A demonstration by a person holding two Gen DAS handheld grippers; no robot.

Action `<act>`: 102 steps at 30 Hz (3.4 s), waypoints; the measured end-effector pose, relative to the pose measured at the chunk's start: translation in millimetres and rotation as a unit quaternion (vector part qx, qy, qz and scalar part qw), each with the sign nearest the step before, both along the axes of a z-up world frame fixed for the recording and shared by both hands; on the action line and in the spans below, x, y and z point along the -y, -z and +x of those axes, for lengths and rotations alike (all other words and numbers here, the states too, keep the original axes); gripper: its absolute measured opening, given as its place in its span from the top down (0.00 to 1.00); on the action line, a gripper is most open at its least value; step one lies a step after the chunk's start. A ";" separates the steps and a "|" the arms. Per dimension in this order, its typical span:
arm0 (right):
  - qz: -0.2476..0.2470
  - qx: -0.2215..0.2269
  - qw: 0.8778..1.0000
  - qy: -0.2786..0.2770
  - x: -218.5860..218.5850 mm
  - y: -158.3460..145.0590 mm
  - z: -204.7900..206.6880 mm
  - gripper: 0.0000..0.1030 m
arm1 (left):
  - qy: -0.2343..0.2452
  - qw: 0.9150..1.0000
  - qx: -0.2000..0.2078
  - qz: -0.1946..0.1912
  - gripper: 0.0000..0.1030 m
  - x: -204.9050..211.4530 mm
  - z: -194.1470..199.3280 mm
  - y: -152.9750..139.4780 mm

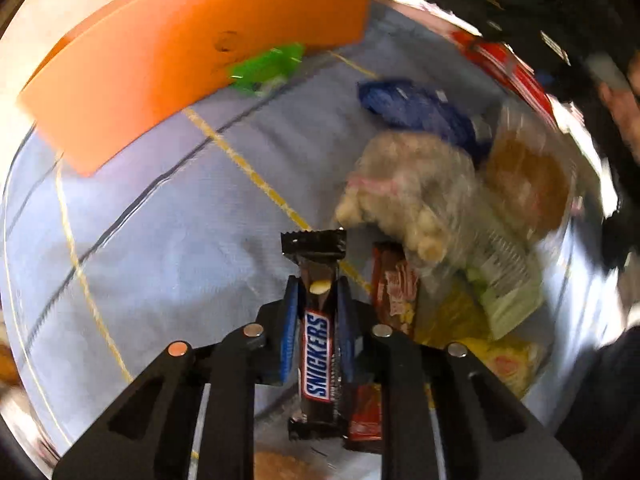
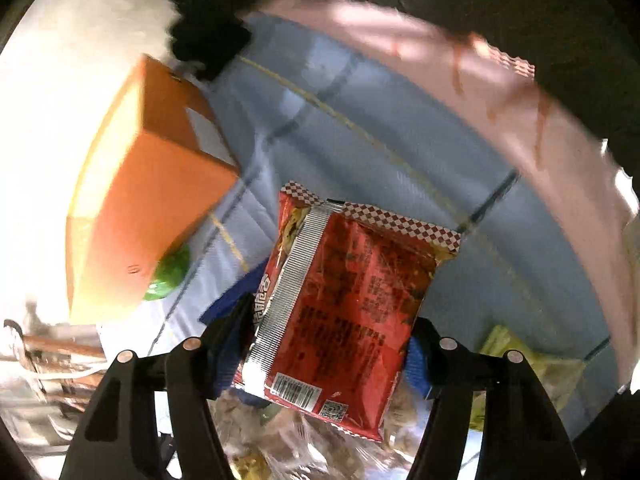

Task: Organize snacks
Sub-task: 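Release the cracker pack into the box while right tool grasps a red noodle packet, then grasp a Snickers bar with left tool while right tool carries the red packet over the box, then grasp the round bread bun with left tool while right tool grasps the blue bag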

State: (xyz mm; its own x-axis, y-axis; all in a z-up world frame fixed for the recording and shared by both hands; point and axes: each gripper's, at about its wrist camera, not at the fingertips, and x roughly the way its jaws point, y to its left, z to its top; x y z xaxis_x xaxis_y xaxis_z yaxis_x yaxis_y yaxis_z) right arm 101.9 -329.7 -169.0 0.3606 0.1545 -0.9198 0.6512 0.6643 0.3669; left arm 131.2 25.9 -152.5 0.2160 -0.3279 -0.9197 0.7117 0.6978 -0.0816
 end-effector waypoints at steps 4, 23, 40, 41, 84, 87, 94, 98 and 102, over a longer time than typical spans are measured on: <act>-0.026 0.051 0.998 -0.021 3.1 -35.0 -3.4 0.35 | -0.121 0.985 -0.004 -0.121 0.84 -41.0 14.2 -47.0; -0.046 0.221 0.964 -0.140 -27.1 -153.9 114.6 0.35 | -0.163 0.953 0.157 -0.200 0.87 -38.2 100.8 -209.4; -0.029 0.220 0.964 -0.147 -22.6 -141.9 130.5 0.35 | -0.139 0.989 0.047 -0.004 0.29 23.6 97.8 -7.9; -0.033 0.219 0.964 -0.147 -21.7 -142.0 130.1 0.35 | -0.151 0.988 0.020 -0.016 0.67 20.3 103.2 0.6; -0.105 -0.074 0.927 -0.353 -109.6 56.9 92.4 0.03 | 0.041 0.974 0.140 0.171 0.04 -71.3 -74.7 -21.7; -0.117 -0.065 0.925 -0.356 -117.4 63.3 93.7 0.03 | 0.078 0.979 0.135 0.128 0.04 -76.8 -77.8 0.3; -0.158 -0.084 0.935 -0.305 -133.0 56.7 76.7 0.29 | -0.031 0.999 0.041 0.004 0.22 -114.6 -32.4 37.0; -0.173 -0.066 0.934 -0.306 -144.2 39.5 51.4 0.43 | -0.131 0.991 0.001 -0.011 0.45 -125.2 -25.9 34.1; -0.147 -0.032 0.952 -0.268 -138.4 15.6 31.0 0.43 | -0.203 0.974 -0.058 -0.082 0.46 -122.2 -19.4 31.0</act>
State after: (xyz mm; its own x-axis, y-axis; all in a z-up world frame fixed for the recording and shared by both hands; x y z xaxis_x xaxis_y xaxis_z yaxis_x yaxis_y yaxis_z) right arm 133.0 -191.3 -184.6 0.2443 0.0337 -0.9691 0.2038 0.9753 0.0853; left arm 111.8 148.1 -183.5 0.2565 -0.3817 -0.8880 0.3589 0.8907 -0.2791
